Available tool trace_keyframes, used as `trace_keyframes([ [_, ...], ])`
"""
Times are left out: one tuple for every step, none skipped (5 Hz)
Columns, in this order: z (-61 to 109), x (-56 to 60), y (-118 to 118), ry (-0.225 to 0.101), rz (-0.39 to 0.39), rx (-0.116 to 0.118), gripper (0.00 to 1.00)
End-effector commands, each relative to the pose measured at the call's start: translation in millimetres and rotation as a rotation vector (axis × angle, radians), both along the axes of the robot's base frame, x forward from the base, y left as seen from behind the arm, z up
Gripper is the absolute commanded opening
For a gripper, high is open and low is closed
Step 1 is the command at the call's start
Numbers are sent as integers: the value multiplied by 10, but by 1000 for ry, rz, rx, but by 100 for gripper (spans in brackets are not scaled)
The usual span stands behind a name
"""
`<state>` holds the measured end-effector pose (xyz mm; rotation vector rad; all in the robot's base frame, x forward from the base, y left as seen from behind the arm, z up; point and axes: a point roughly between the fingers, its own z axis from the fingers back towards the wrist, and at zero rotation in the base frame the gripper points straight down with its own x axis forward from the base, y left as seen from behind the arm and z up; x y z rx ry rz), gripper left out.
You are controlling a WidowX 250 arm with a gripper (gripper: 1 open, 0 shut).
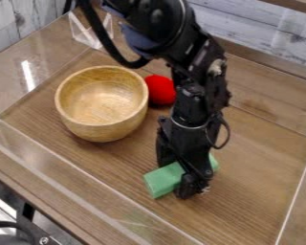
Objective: Put the green object in the brown bowl
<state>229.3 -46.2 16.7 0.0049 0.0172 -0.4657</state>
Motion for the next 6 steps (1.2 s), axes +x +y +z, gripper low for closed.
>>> trace_keyframes([
  [109, 33, 66, -41, 60, -13, 0],
  [134, 14, 93, -63, 108, -15, 0],
  [153, -42, 45, -85, 56, -21, 0],
  [174, -97, -20, -108, -1, -28, 0],
  [338, -17, -87, -126, -73, -32, 0],
  [467, 86, -133, -141, -140, -41, 0],
])
